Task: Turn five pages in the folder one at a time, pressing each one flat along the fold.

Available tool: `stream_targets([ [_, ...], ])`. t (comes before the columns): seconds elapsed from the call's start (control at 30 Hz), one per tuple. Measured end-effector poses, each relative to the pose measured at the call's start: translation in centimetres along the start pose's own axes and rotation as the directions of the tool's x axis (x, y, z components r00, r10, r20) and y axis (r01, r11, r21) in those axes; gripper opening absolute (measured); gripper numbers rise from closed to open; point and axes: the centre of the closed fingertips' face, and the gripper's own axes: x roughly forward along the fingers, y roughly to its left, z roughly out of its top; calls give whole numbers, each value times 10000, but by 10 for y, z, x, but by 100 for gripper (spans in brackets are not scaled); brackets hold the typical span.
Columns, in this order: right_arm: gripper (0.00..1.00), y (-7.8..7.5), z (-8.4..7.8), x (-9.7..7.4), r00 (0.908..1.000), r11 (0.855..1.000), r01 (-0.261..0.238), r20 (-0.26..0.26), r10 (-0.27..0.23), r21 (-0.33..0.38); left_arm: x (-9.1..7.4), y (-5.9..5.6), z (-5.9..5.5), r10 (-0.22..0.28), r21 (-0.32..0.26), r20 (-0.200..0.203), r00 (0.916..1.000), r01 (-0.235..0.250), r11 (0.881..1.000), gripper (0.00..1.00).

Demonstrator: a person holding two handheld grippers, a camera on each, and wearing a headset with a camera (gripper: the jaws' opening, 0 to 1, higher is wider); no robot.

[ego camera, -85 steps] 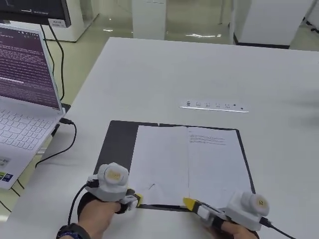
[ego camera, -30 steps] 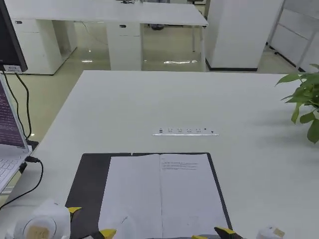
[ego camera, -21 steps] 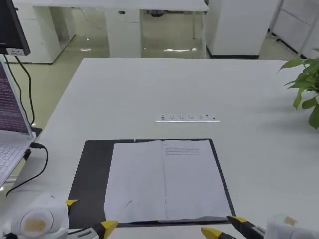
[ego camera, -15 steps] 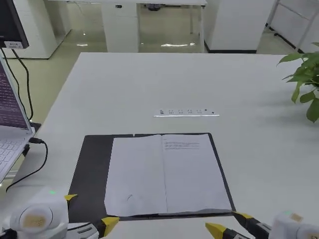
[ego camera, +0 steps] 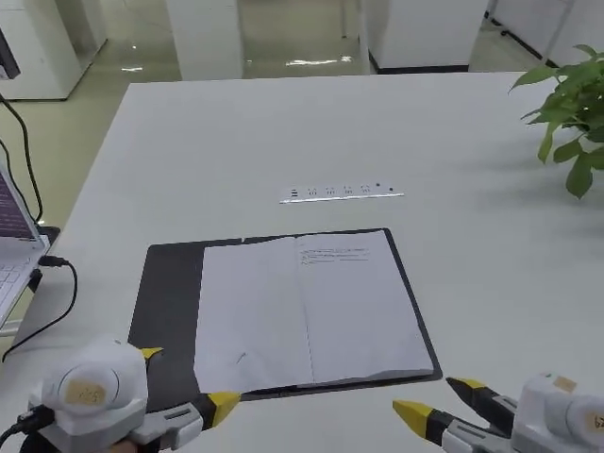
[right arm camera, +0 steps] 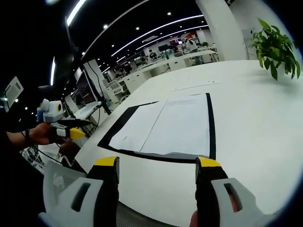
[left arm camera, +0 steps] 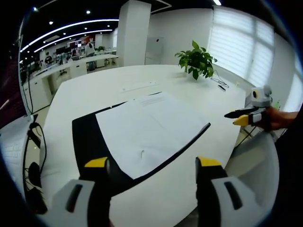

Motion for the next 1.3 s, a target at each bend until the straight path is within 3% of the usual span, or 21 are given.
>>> stream_targets([
  [0.33, 63, 2, -4, 1, 9996, 9999, -125, -248, 125, 8, 16, -20, 11, -685, 521, -176, 9975, 693, 9962, 72],
  [0.7, 66, 2, -8, 2, 9982, 9996, -297, -517, 297, 16, 41, -49, 27, -1504, 1222, -504, 9873, 1556, 9802, 71],
  [1.0, 68, -5, -7, 2, 9984, 9991, -322, -453, 334, 259, 73, -79, 43, -2157, 1868, -799, 9732, 2272, 9558, 69],
  [1.13, 68, -7, -6, 1, 9985, 9988, -326, -436, 342, 369, 90, -92, 42, -2398, 1915, -1079, 9648, 2568, 9473, 69],
  [1.3, 69, -12, -7, 1, 9982, 9984, -365, -468, 384, 425, 110, -111, 41, -2731, 2205, -1539, 9496, 3024, 9273, 69],
])
